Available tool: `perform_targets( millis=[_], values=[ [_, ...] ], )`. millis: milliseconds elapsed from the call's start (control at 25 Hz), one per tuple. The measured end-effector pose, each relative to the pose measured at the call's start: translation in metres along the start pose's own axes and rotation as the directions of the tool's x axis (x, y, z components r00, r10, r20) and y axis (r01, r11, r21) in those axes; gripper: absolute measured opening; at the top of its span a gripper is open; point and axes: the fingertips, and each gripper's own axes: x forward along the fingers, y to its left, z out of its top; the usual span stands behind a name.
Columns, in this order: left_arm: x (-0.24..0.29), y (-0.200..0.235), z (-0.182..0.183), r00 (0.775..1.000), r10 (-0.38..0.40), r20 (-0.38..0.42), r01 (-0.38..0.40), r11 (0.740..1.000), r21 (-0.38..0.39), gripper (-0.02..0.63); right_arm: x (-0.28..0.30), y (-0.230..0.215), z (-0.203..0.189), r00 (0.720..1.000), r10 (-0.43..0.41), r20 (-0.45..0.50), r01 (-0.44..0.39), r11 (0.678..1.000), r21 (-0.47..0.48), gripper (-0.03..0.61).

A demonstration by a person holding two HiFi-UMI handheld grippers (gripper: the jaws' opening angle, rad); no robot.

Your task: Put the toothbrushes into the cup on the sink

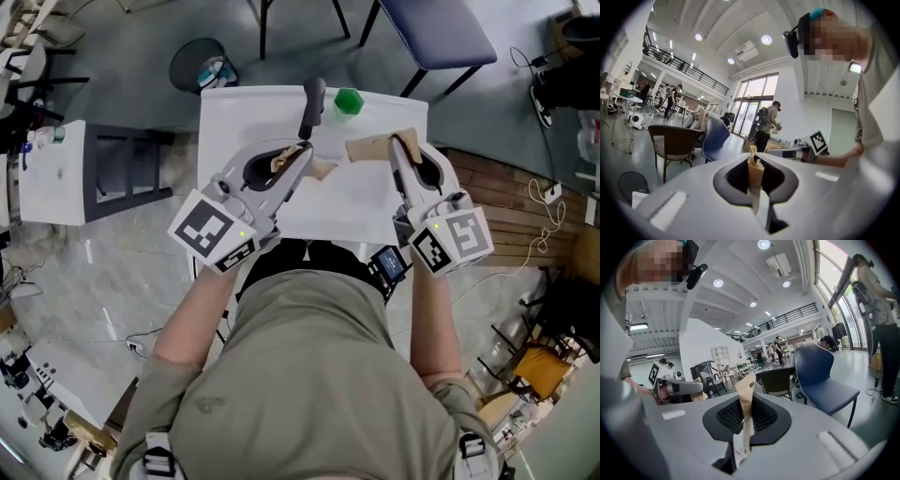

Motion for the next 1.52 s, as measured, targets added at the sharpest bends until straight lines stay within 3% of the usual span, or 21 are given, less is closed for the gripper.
perform_targets(
  millis=[1520],
  values=[
    [-0.014,0.021,-0.044,0.992,0.074,-0.101,-0.082,0.993,-0.082,0.008,0.077,-0.073,0.006,0.998,-0.05,0.04,0.048,0.997,0.054,0.028]
  ],
)
